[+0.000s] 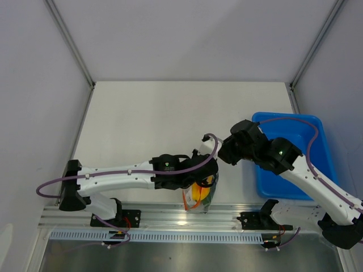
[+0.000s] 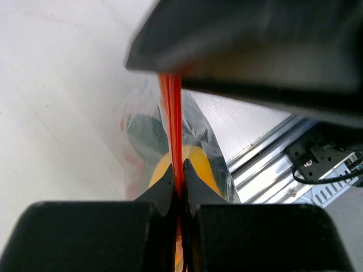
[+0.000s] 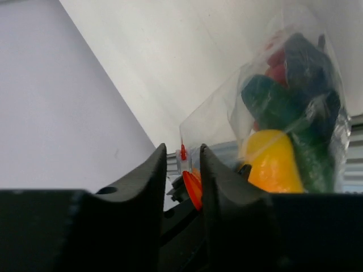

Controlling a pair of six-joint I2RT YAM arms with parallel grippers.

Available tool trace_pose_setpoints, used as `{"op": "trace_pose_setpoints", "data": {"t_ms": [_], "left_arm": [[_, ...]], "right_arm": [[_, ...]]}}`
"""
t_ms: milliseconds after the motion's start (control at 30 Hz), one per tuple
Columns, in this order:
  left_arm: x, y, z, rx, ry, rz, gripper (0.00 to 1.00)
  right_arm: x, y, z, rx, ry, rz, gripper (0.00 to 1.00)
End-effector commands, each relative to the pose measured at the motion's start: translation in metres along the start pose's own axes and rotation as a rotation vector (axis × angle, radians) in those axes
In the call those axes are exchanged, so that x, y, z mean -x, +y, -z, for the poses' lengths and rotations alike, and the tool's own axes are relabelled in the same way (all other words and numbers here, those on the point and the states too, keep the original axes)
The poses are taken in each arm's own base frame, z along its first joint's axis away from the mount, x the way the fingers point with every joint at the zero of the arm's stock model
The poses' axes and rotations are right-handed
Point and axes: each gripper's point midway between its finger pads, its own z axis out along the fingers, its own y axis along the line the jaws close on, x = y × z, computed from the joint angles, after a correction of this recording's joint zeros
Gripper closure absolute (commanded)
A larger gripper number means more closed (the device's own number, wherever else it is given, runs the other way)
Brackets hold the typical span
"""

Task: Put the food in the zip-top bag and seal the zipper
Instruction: Adjust the zipper food storage bag at the center of the board.

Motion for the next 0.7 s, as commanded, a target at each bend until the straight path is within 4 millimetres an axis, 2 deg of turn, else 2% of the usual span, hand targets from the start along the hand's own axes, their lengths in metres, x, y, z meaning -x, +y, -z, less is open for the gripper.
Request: {"op": "trace_pose_setpoints", "data": {"t_ms": [0, 33, 100, 133, 167, 200, 267, 333, 367, 400, 433, 467, 500, 533, 567, 667], "left_arm": [[0.015, 0.010, 0.018, -0.064, -0.048, 0.040, 0.99], [0.006, 0.013, 0.024, -0.110, -0.033, 0.045, 1.00], [0.015, 0.017, 0.027, -0.161, -0.061, 0.068, 1.00], [0.006, 0.019, 0.033, -0.212, -0.043, 0.070, 0.99], [0.008, 0.020, 0.035, -0.235, -0.045, 0.076, 1.00], [0.016, 0.023, 0.037, -0.262, -0.074, 0.069, 0.99], [0.006, 0.022, 0.043, -0.336, -0.059, 0.049, 0.99], [0.008, 0.022, 0.045, -0.402, -0.073, 0.031, 0.99], [-0.001, 0.020, 0.051, -0.461, -0.053, 0.021, 0.99], [0.003, 0.023, 0.051, -0.485, -0.064, 0.031, 0.99], [0.003, 0.021, 0.054, -0.530, -0.060, 0.027, 0.99], [0.000, 0.013, 0.064, -0.617, -0.046, 0.018, 0.99], [-0.004, 0.018, 0.060, -0.629, -0.035, 0.021, 1.00], [-0.005, 0.016, 0.062, -0.664, -0.026, 0.019, 0.99], [-0.009, 0.011, 0.068, -0.721, -0.003, 0.007, 0.99], [-0.011, 0.007, 0.075, -0.817, 0.012, 0.000, 0.99]], "right_arm": [[0.003, 0.012, 0.004, 0.074, -0.014, 0.059, 0.66], [0.004, 0.014, 0.005, 0.088, -0.013, 0.089, 0.61], [0.005, 0.014, 0.008, 0.104, -0.010, 0.205, 0.44], [0.005, 0.017, 0.010, 0.124, -0.004, 0.242, 0.32], [0.004, 0.017, 0.011, 0.136, 0.004, 0.282, 0.25], [0.005, 0.015, 0.014, 0.141, 0.008, 0.330, 0.15], [0.009, 0.013, 0.026, 0.185, -0.006, 0.385, 0.01], [0.019, 0.000, 0.028, 0.185, -0.050, 0.457, 0.00], [0.023, -0.002, 0.041, 0.240, -0.069, 0.474, 0.01], [0.025, 0.006, 0.047, 0.320, -0.096, 0.542, 0.01], [0.023, -0.003, 0.039, 0.340, -0.092, 0.599, 0.01], [0.017, -0.004, 0.043, 0.394, -0.064, 0.644, 0.01], [0.020, 0.002, 0.052, 0.470, -0.094, 0.707, 0.01], [0.014, 0.002, 0.052, 0.506, -0.066, 0.751, 0.01], [-0.002, -0.002, 0.053, 0.552, 0.023, 0.806, 0.01], [-0.017, -0.004, 0.049, 0.619, 0.097, 0.983, 0.14]]}}
